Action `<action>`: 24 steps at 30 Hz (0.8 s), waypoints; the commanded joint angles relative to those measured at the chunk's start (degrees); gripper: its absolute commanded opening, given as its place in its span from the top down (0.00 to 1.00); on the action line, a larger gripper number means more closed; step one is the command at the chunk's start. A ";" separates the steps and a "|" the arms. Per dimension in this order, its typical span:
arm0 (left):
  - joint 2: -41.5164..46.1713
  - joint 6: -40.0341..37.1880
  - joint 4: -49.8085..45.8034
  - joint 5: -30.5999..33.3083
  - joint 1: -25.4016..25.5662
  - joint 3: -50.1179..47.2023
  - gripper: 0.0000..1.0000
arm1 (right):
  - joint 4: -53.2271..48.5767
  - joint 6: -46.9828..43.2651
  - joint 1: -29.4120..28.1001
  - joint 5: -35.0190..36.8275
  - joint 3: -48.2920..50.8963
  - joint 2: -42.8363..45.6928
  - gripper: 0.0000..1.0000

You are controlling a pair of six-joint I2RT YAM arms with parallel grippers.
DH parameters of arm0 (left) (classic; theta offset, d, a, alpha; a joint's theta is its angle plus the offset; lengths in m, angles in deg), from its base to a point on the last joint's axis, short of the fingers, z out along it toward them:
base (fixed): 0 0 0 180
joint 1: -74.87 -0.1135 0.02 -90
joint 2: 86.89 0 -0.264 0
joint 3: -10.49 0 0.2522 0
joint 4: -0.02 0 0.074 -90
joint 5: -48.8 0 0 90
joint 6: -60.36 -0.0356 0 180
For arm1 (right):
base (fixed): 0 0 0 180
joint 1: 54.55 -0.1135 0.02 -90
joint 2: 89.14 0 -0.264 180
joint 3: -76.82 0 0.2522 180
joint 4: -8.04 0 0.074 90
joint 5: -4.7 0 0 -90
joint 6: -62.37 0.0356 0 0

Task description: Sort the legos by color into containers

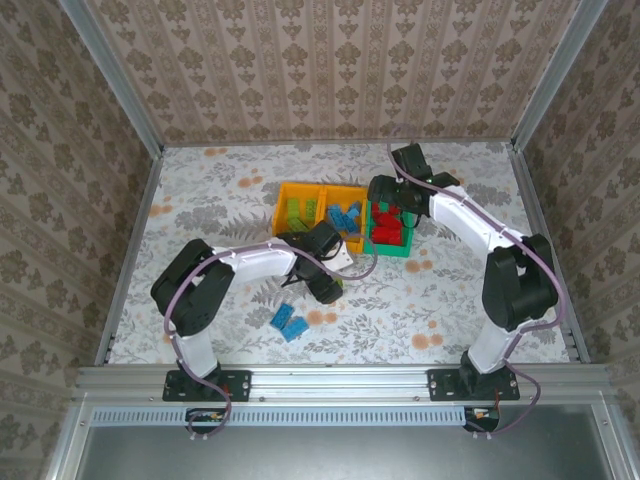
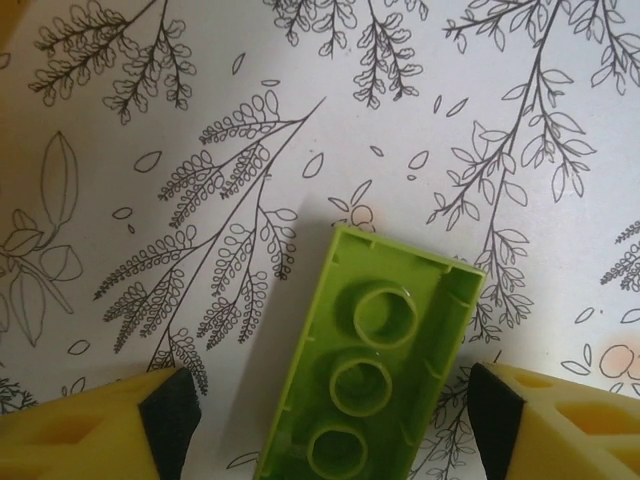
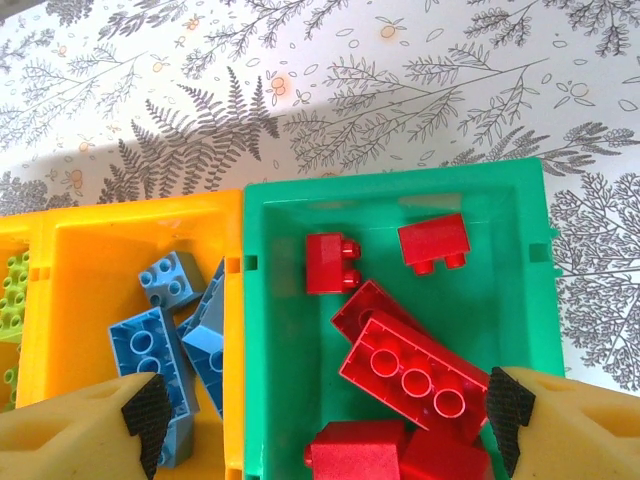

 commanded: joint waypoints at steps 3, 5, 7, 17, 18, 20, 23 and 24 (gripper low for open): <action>-1.71 -0.54 0.39 -1.97 -0.06 0.60 0.43 | -1.12 0.00 0.36 1.08 2.39 4.43 0.14; -1.13 0.10 0.91 -2.55 -0.38 0.15 0.55 | -1.30 -0.19 0.36 1.23 3.14 5.41 0.14; -0.14 1.08 1.83 -3.73 -1.05 -0.28 0.61 | -1.08 -0.22 0.39 1.37 4.12 6.41 0.14; 11.37 10.51 8.97 -7.48 -9.36 -0.03 0.70 | 2.93 0.31 -1.63 1.68 13.26 12.25 0.14; 12.14 11.62 9.80 -6.86 -10.54 0.48 0.70 | 3.53 0.38 -2.52 1.78 14.25 12.60 0.14; 12.94 13.31 11.16 -4.74 -12.60 1.53 0.70 | 4.36 0.42 -4.52 2.28 15.87 12.93 0.15; 11.88 15.03 11.11 -2.36 -15.79 4.49 0.70 | 5.80 0.05 -8.26 3.75 17.92 13.11 0.15; 10.84 15.57 11.07 -2.67 -17.11 5.79 0.70 | 6.65 -0.34 -9.67 3.96 18.58 13.11 0.15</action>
